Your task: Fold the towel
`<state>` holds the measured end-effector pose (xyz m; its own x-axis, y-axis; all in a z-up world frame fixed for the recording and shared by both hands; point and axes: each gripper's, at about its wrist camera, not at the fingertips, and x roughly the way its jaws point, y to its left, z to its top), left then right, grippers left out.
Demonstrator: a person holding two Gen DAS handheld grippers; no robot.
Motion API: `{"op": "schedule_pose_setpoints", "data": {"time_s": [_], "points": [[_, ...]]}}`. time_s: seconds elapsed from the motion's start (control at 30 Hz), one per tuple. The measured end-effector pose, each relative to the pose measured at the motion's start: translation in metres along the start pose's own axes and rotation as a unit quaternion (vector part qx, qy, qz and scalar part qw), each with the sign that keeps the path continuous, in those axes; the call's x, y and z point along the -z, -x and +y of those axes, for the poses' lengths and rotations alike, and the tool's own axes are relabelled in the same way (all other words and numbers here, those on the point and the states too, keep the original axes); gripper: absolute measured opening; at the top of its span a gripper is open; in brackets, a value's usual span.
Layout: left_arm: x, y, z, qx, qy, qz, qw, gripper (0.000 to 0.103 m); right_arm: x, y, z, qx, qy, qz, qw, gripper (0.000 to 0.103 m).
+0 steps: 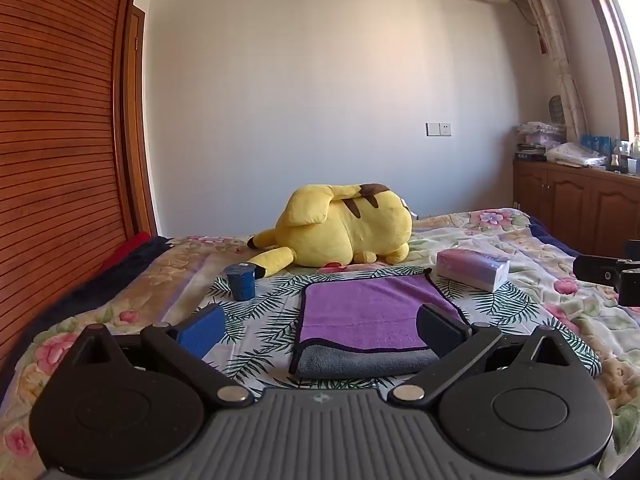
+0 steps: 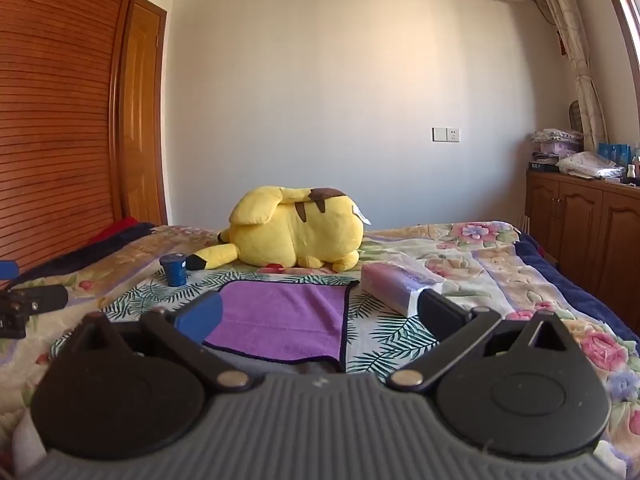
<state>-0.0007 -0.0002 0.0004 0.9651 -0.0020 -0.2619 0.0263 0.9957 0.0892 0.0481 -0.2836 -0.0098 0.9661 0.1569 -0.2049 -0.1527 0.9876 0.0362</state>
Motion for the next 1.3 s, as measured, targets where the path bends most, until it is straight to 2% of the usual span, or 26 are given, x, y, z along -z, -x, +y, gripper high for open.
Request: {"op": "schedule_pose_setpoints", "data": {"time_s": [1.3], "points": [[-0.0037,0.0002,0.0062,-0.001,-0.002,-0.001,1.0000,0.087,0.0005,-0.0006,0.0013,0.002,0.006,0.000,1.000,0.103]]}}
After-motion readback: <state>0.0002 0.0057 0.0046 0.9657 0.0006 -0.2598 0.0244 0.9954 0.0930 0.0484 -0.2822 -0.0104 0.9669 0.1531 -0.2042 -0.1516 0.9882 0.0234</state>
